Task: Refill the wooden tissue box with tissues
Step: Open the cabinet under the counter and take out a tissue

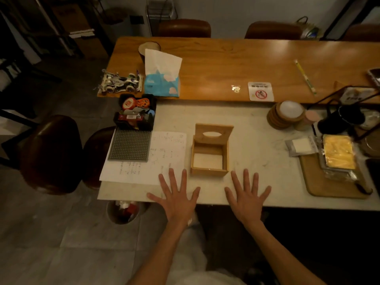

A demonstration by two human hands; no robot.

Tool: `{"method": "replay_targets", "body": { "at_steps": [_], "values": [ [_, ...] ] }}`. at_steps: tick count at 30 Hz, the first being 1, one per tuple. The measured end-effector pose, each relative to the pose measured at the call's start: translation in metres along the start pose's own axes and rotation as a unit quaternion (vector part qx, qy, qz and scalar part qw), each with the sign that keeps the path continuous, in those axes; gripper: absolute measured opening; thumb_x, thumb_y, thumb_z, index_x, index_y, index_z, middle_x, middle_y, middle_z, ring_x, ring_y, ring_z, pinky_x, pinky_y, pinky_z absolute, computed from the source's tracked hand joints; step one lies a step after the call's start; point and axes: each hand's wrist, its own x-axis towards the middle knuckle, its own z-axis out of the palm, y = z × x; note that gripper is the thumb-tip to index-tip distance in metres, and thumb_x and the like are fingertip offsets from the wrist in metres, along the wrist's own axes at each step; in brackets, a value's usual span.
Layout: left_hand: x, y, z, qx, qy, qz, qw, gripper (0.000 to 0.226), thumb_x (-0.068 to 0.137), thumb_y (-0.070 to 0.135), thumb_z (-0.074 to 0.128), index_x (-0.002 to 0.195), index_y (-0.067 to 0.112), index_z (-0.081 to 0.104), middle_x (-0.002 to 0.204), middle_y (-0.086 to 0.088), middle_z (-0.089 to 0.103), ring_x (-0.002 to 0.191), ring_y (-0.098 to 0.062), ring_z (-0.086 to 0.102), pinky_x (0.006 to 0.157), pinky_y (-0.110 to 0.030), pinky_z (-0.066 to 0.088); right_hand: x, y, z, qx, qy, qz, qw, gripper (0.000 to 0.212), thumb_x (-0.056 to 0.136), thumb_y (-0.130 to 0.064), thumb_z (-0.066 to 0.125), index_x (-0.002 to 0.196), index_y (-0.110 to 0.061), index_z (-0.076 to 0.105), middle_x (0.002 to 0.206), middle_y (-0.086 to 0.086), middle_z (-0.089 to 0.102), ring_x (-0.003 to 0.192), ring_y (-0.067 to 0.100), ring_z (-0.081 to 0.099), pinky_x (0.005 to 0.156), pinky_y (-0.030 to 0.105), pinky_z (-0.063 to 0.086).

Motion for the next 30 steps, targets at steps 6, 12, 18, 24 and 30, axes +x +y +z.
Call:
{"method": "replay_targets", "body": {
  "at_steps": [6, 12, 18, 24, 30],
  "values": [
    [0.007, -0.004, 0.030, 0.009, 0.093, 0.020, 0.995, 0.065, 0.093, 0.063, 0.020, 0.153, 0.045, 0.001, 0.166, 0.003, -0.004, 0.151, -0.034, -0.005, 0.098, -0.084, 0.001, 0.007, 0.002, 0.023, -0.006, 0.091, 0.000, 0.996, 0.061, 0.095, -0.053, 0.023, 0.153, -0.041, 0.009, 0.163, -0.001, 0.015, 0.151, 0.031, 0.006, 0.108, 0.074, 0.006],
    [0.015, -0.010, 0.047, 0.008, 0.163, 0.043, 0.986, 0.060, 0.095, 0.054, 0.021, 0.153, 0.044, 0.010, 0.165, 0.004, 0.009, 0.151, -0.035, 0.005, 0.100, -0.083, 0.001, 0.012, 0.003, 0.038, -0.011, 0.146, -0.010, 0.989, 0.060, 0.095, -0.046, 0.020, 0.153, -0.041, 0.010, 0.164, -0.001, 0.014, 0.151, 0.032, 0.007, 0.110, 0.073, 0.005],
    [0.020, -0.010, 0.053, 0.016, 0.199, 0.042, 0.979, 0.059, 0.095, 0.054, 0.020, 0.153, 0.044, 0.009, 0.165, 0.003, 0.010, 0.151, -0.036, 0.006, 0.099, -0.084, 0.003, 0.015, 0.002, 0.036, -0.024, 0.162, -0.006, 0.987, 0.061, 0.093, -0.044, 0.025, 0.153, -0.042, 0.012, 0.163, -0.001, 0.016, 0.151, 0.031, 0.008, 0.110, 0.073, 0.005],
    [0.020, -0.008, 0.053, 0.013, 0.235, 0.050, 0.970, 0.056, 0.097, 0.051, 0.025, 0.152, 0.045, 0.015, 0.163, 0.001, 0.019, 0.150, -0.036, 0.014, 0.102, -0.081, 0.008, 0.013, -0.001, 0.036, 0.002, 0.216, -0.019, 0.976, 0.059, 0.091, -0.038, 0.037, 0.149, -0.038, 0.031, 0.158, 0.000, 0.032, 0.148, 0.029, 0.022, 0.114, 0.067, 0.009],
    [0.024, -0.013, 0.066, -0.029, 0.349, 0.131, 0.927, 0.044, 0.096, 0.040, 0.038, 0.137, 0.037, 0.053, 0.149, 0.005, 0.048, 0.146, -0.027, 0.032, 0.106, -0.079, 0.007, 0.016, 0.000, 0.051, 0.083, 0.338, -0.041, 0.937, 0.052, 0.085, -0.033, 0.043, 0.136, -0.028, 0.055, 0.144, 0.003, 0.054, 0.138, 0.027, 0.043, 0.115, 0.055, 0.026]
  ]
}}
